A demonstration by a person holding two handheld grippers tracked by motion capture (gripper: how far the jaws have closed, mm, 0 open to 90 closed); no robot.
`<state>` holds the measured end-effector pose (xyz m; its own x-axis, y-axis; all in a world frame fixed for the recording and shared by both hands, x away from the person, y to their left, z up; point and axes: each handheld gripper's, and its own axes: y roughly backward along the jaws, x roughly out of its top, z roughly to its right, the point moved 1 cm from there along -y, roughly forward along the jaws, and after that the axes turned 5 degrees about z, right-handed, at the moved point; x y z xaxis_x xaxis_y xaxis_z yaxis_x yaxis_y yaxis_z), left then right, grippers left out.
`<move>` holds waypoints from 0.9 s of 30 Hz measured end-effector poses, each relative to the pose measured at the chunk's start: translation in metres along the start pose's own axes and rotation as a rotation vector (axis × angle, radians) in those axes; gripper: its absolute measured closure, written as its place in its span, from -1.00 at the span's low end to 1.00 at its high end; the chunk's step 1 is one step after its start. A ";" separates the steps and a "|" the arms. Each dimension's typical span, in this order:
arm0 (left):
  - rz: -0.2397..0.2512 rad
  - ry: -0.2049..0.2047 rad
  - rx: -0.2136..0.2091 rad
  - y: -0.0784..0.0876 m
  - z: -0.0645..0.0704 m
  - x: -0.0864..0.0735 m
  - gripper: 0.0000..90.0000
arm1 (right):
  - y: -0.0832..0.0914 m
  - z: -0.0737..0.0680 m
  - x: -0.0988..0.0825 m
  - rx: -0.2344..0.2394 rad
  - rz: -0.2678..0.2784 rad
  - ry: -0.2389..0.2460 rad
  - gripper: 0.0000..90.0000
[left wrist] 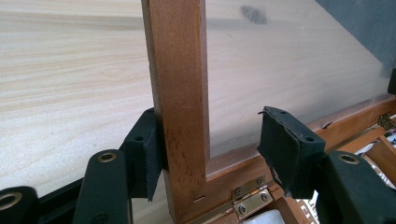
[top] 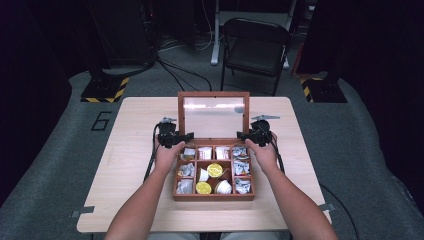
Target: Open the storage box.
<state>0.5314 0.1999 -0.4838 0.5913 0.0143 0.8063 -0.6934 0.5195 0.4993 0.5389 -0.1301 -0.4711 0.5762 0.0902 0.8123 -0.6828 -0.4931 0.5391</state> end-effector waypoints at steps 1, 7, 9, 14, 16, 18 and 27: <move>-0.002 0.008 -0.002 0.000 0.000 0.000 -0.07 | 0.000 0.000 0.000 -0.001 0.000 -0.001 0.09; -0.009 0.036 -0.012 -0.002 -0.004 -0.001 -0.07 | -0.004 0.001 0.001 -0.002 -0.007 -0.008 0.07; -0.009 0.042 -0.013 -0.003 -0.004 -0.001 -0.08 | -0.005 0.001 0.000 -0.009 -0.008 -0.016 0.07; -0.009 0.053 -0.014 -0.004 -0.006 -0.002 -0.08 | -0.006 0.003 -0.001 -0.007 -0.005 -0.025 0.06; -0.013 0.060 -0.013 -0.004 -0.006 -0.002 -0.09 | -0.007 0.003 -0.001 -0.006 -0.009 -0.039 0.06; -0.012 0.072 -0.007 -0.005 -0.007 -0.002 -0.09 | -0.007 0.004 -0.002 -0.002 -0.014 -0.052 0.06; -0.010 0.085 -0.015 -0.008 -0.009 -0.004 -0.10 | -0.008 0.007 -0.004 0.002 -0.011 -0.073 0.05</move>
<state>0.5385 0.2032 -0.4934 0.6318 0.0814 0.7708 -0.6812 0.5328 0.5021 0.5450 -0.1325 -0.4806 0.6150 0.0323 0.7879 -0.6753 -0.4943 0.5474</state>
